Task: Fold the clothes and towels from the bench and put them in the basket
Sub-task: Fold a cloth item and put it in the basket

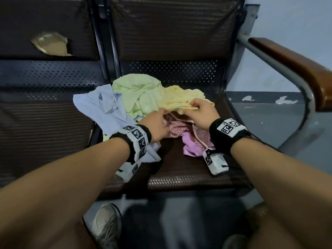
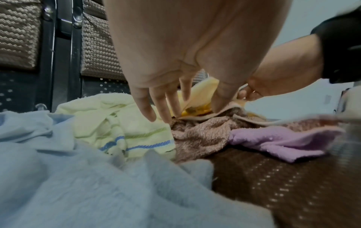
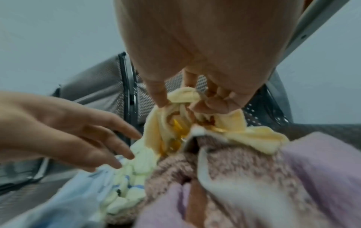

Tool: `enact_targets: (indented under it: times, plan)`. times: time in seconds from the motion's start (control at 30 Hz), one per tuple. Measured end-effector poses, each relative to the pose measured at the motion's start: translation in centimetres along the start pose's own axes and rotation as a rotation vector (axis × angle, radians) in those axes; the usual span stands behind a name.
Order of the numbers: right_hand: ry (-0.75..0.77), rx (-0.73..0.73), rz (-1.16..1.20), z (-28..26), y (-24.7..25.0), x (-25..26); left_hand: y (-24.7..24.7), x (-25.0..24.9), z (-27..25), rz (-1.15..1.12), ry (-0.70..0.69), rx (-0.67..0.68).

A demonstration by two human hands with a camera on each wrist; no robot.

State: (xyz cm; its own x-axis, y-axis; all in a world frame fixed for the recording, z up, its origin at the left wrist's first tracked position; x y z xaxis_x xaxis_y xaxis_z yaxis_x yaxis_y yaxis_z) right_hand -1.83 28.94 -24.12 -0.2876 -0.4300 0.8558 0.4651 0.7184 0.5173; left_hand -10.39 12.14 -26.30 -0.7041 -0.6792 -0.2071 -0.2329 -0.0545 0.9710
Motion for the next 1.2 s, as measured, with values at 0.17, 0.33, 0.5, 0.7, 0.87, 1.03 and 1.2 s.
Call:
enact_targets:
  times: [0.17,0.33,0.5,0.7,0.87,1.03,1.2]
  plan:
    - [0.220,0.143,0.179,-4.9,1.1,4.0,2.0,-1.1,-0.4,-0.038,0.042,-0.155]
    - [0.175,-0.088,0.347,-6.8,6.0,3.8,3.0,-3.0,-1.3,-0.116,-0.020,-0.159]
    - [0.022,-0.186,0.136,-7.4,9.1,0.4,6.0,-4.7,-2.7,-0.545,0.051,-0.265]
    - [0.176,0.176,0.108,-10.1,4.7,4.1,7.3,-10.1,-6.4,-0.830,-0.205,-0.128]
    - [0.140,-0.063,0.289,-10.5,7.1,5.3,7.2,-9.5,-6.9,-0.636,-0.297,-0.035]
    - [0.230,-0.056,0.660,-11.3,8.6,6.1,4.7,-6.2,-5.2,-0.121,-0.175,-0.090]
    - [0.171,-0.236,0.348,-10.6,10.9,3.8,6.4,-5.6,-4.9,-0.273,-0.069,-0.301]
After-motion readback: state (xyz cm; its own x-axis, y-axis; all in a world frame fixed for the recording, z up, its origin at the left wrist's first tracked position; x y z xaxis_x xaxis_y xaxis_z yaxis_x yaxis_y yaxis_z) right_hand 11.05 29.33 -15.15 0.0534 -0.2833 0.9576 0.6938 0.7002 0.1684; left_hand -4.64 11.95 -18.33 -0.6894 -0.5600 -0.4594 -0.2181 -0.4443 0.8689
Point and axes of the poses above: each hand's wrist, its own z-axis towards the middle knuckle, its own y-axis out of the back of the hand, x = y × z, the point moved 5 cm from there along z, towards the middle knuckle, and after that the axes turned 15 degrees about z, right-handed, at the moved point
